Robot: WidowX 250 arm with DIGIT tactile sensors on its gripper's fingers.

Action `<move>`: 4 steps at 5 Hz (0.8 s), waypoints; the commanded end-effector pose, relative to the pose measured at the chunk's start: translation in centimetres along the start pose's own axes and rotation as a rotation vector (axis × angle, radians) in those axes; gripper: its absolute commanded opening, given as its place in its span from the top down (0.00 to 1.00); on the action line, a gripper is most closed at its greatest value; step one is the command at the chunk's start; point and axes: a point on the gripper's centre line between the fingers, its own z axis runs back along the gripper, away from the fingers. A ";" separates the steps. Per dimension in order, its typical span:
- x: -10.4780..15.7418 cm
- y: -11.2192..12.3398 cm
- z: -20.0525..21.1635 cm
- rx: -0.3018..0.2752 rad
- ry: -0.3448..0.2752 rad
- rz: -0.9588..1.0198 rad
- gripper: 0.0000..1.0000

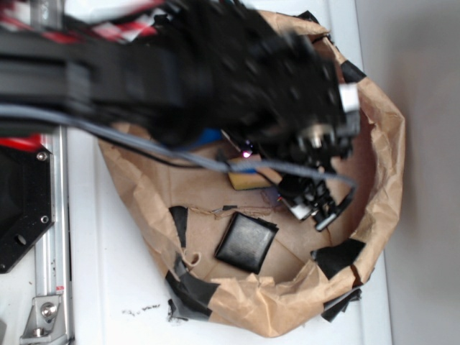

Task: Grab the green sponge.

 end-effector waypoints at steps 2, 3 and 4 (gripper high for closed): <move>-1.1 1.8 1.0 0.088 -0.036 -0.140 1.00; -0.1 1.1 6.0 0.029 -0.105 -0.284 1.00; 0.1 1.3 11.0 -0.040 -0.129 -0.400 1.00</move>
